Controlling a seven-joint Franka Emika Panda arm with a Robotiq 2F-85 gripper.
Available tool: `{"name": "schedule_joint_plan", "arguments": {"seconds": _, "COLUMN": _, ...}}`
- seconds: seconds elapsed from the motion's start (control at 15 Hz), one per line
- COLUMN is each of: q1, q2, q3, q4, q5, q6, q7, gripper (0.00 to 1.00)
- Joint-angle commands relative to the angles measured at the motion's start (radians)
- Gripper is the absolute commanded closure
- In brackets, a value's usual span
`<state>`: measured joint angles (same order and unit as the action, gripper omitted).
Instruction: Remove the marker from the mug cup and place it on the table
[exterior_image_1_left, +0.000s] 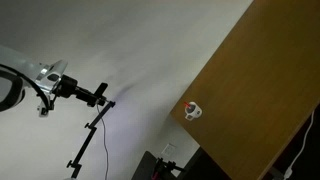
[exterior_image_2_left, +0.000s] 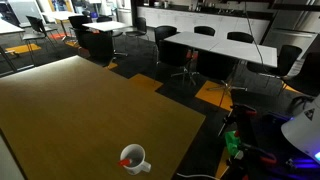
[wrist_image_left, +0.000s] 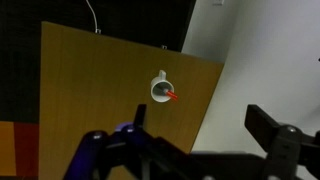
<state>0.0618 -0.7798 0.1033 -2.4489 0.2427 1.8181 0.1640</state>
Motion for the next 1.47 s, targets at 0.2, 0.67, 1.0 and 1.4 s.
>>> {"name": "schedule_joint_plan", "arguments": {"seconds": 0.2, "q1": -0.001, "q2": 0.001, "q3": 0.001, "q4": 0.002, "q5": 0.000, "q6": -0.002, "q7": -0.001, "gripper": 0.00}}
{"name": "schedule_joint_plan", "arguments": {"seconds": 0.67, "q1": -0.002, "q2": 0.004, "q3": -0.001, "q4": 0.001, "q5": -0.012, "q6": 0.008, "q7": -0.021, "gripper": 0.00}}
{"name": "schedule_joint_plan", "arguments": {"seconds": 1.0, "q1": -0.012, "q2": 0.022, "q3": -0.029, "q4": -0.002, "q5": -0.040, "q6": 0.016, "q7": -0.088, "gripper": 0.00}}
{"name": "schedule_joint_plan", "arguments": {"seconds": 1.4, "q1": -0.020, "q2": 0.066, "q3": -0.095, "q4": -0.009, "q5": -0.123, "q6": 0.085, "q7": -0.214, "gripper": 0.00}}
